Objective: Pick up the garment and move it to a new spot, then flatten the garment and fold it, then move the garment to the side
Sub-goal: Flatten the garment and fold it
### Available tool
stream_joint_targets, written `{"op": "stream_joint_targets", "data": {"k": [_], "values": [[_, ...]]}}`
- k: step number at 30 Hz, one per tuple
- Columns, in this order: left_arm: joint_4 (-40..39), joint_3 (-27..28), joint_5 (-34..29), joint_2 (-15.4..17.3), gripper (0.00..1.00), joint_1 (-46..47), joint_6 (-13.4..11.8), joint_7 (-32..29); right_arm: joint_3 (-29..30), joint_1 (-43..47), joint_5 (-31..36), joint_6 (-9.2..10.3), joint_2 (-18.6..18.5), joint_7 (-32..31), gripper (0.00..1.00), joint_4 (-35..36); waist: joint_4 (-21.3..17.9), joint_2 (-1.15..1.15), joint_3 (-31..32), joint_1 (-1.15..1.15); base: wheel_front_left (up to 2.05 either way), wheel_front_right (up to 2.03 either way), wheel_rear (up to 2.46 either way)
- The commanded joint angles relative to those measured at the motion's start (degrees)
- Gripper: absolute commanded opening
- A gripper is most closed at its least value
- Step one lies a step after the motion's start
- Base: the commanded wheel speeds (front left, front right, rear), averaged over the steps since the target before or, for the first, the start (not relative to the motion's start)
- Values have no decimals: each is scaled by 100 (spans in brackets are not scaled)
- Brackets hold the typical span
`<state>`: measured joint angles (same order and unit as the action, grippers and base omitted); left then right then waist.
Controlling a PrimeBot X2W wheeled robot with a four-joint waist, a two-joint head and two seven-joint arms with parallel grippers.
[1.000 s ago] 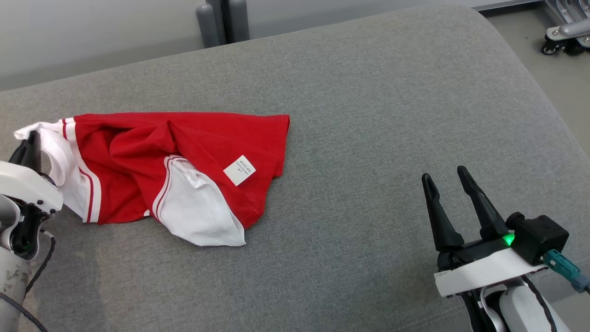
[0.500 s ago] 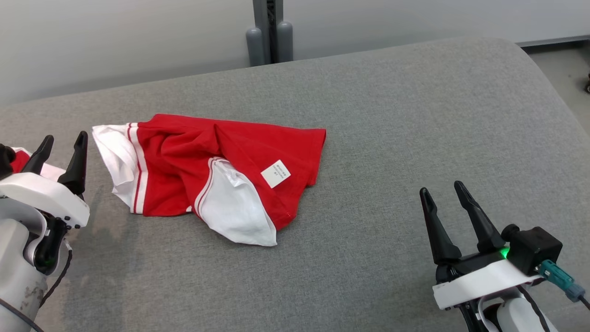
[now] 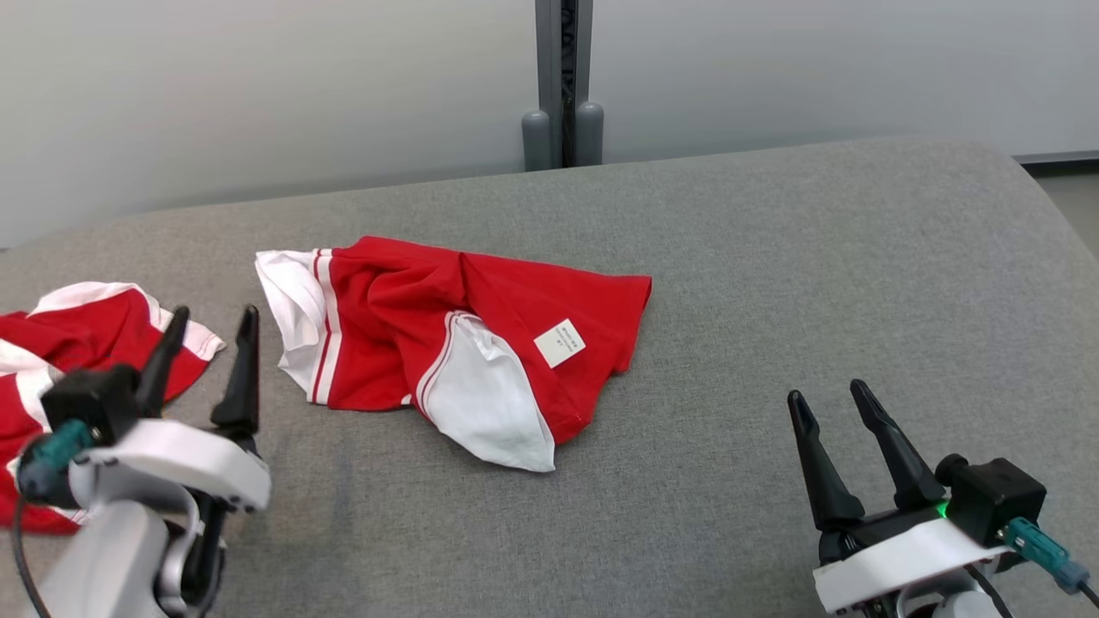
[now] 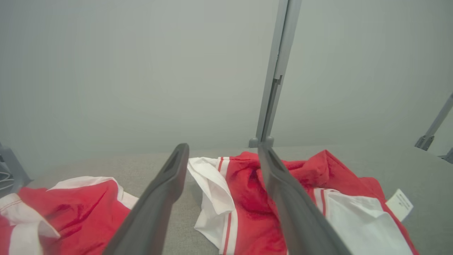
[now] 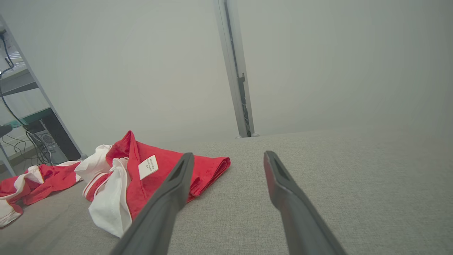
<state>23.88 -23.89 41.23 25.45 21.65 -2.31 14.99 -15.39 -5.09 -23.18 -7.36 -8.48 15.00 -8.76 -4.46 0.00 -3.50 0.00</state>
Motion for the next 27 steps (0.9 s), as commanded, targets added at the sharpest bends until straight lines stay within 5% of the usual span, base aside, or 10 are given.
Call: {"op": "stream_joint_targets", "data": {"k": [1,13,27], "values": [[-394,226,-265,-140,100,-394,-138,20,4,107,-25,-27,-62,31,100,-18,36,0,82,0,0,0,0],[-1597,1158,-1503,-1239,100,-1768,-271,21,136,224,38,-27,-152,32,100,95,99,0,140,0,0,0,0],[-1383,1997,-2498,-2083,100,-2177,473,21,236,358,108,-27,-126,31,100,180,142,0,243,0,0,0,0]]}}
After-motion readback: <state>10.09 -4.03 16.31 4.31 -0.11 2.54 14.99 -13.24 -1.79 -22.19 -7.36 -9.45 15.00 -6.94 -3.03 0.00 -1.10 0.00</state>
